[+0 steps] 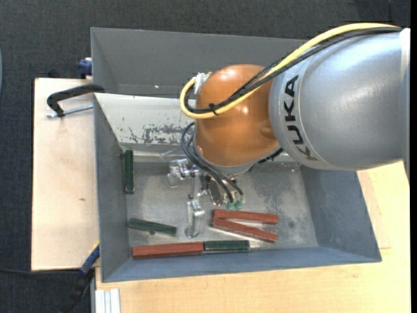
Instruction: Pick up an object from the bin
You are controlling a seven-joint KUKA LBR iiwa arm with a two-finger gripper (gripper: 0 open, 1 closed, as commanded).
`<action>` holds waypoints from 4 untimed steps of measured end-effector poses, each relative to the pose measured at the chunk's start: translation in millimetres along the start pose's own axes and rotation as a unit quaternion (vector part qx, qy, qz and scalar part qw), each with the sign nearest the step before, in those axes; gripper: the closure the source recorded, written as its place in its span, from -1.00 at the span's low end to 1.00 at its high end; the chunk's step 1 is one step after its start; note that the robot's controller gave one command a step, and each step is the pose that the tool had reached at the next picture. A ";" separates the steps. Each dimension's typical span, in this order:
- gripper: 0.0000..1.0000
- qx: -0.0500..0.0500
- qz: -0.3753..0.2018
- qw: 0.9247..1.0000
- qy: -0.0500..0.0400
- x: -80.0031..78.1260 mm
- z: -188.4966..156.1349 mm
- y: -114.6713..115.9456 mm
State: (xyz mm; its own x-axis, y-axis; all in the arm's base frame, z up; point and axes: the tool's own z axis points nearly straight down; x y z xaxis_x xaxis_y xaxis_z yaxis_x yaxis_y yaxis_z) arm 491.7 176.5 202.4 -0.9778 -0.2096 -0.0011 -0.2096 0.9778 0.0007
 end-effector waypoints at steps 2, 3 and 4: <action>-1.00 0.000 0.052 0.999 0.001 -1.9 88.0 -9.5; 1.00 0.001 -0.035 0.999 -0.003 -15.8 128.5 41.5; 1.00 0.001 -0.035 0.999 -0.003 -15.7 128.7 41.4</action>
Offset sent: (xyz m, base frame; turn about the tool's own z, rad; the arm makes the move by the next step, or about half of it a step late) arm 0.0063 -0.0041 -0.0975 0.2573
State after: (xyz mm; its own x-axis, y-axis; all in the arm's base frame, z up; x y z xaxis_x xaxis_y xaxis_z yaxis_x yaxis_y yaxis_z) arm 498.5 220.4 73.8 -0.9609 -0.2768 -0.0064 -0.2768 0.9609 -0.0015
